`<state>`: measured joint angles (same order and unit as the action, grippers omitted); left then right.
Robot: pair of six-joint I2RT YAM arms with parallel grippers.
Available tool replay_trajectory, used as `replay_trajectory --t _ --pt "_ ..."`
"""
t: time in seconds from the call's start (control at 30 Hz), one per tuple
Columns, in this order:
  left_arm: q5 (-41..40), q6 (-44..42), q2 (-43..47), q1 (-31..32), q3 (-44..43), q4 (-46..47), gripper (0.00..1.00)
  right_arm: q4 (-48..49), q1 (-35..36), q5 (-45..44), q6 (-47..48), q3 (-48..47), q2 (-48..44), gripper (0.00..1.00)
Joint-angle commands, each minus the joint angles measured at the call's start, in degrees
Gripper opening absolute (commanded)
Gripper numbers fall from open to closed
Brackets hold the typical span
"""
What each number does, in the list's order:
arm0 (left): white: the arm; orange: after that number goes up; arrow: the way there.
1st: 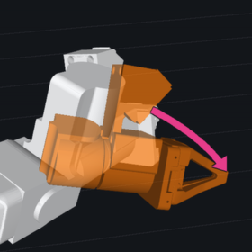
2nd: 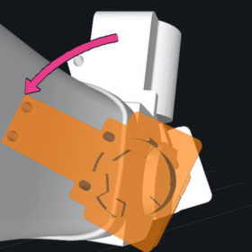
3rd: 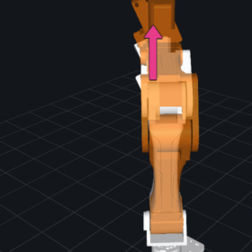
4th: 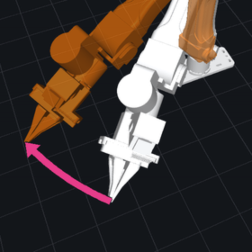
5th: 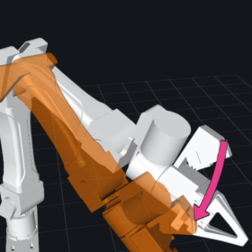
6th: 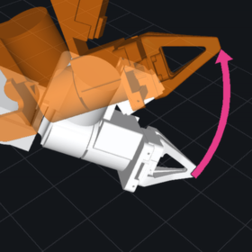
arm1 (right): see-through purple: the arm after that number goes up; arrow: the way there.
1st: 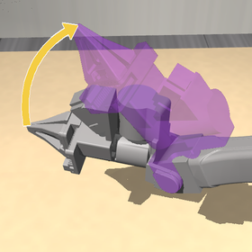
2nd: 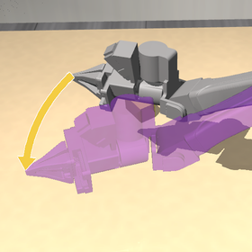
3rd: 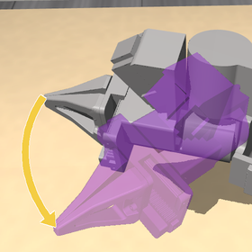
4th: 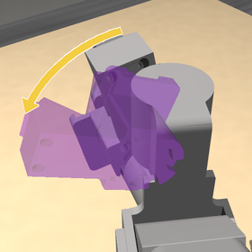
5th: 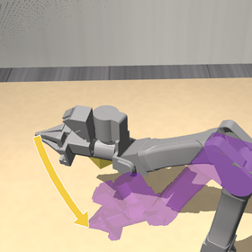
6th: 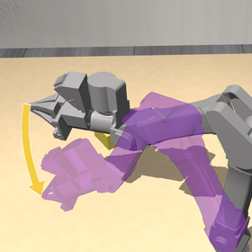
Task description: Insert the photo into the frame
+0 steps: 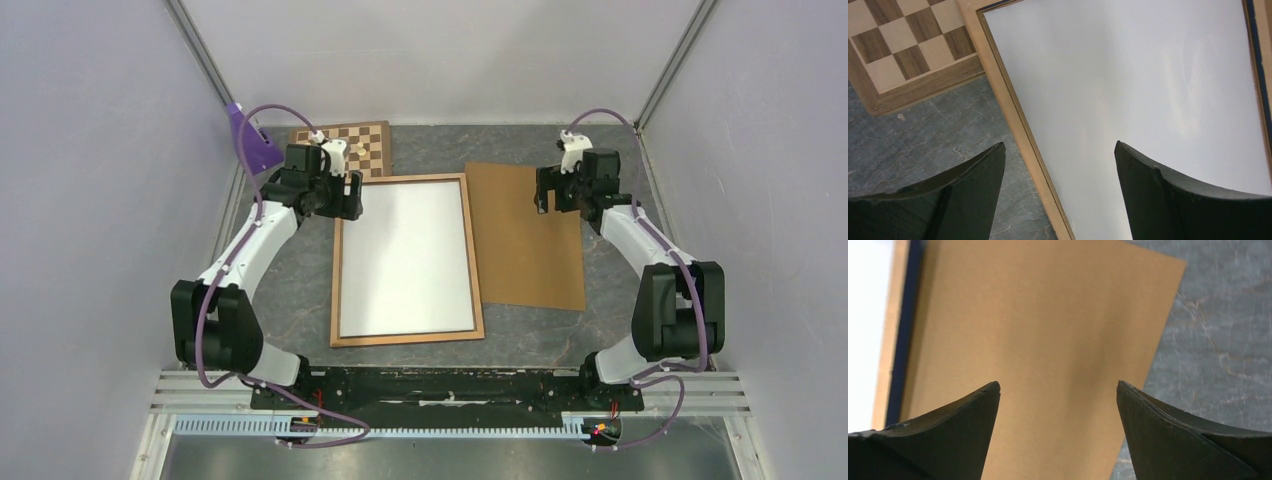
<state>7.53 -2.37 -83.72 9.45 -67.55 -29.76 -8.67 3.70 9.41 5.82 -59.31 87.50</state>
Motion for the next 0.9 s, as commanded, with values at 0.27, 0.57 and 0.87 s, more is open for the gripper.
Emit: replay_trajectory --t 0.27,0.57,0.87 --pt "12.8 3.9 -3.0 3.4 -5.3 2.8 0.87 -0.8 -6.8 1.7 6.6 10.6 -1.4 0.87" --pt "13.1 3.4 -7.5 13.6 -10.0 3.6 0.87 -9.1 -14.8 8.2 10.1 15.8 -7.5 0.85" --pt "9.8 5.0 -15.7 22.8 -17.3 4.0 0.87 -9.1 -16.0 10.0 12.9 18.7 -9.2 0.83"
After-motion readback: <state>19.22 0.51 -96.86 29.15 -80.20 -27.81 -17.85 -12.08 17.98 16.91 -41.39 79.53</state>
